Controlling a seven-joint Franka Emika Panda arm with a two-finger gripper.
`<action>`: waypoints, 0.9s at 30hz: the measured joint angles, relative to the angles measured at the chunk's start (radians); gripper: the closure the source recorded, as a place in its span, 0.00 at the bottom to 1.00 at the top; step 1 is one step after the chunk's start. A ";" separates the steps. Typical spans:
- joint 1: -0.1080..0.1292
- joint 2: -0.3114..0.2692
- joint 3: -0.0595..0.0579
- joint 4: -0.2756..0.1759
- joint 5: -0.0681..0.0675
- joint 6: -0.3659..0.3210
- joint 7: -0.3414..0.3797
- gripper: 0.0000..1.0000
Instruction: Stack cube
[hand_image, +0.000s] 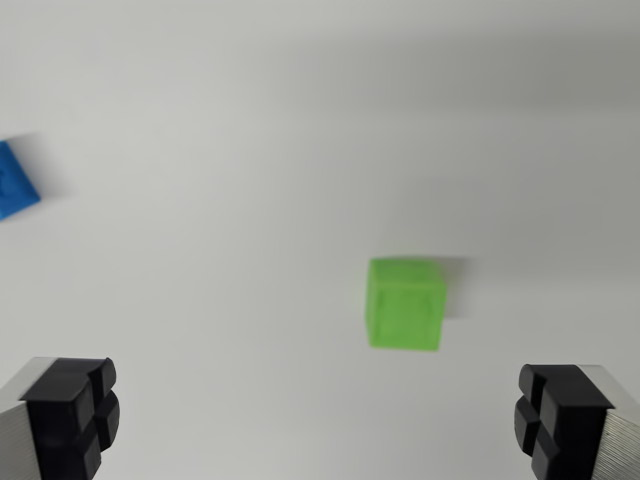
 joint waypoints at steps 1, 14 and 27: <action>0.000 0.000 0.000 0.000 0.000 0.000 0.000 0.00; 0.000 0.000 0.000 0.000 0.000 0.000 0.000 0.00; 0.011 0.003 0.002 -0.010 0.000 0.011 0.000 0.00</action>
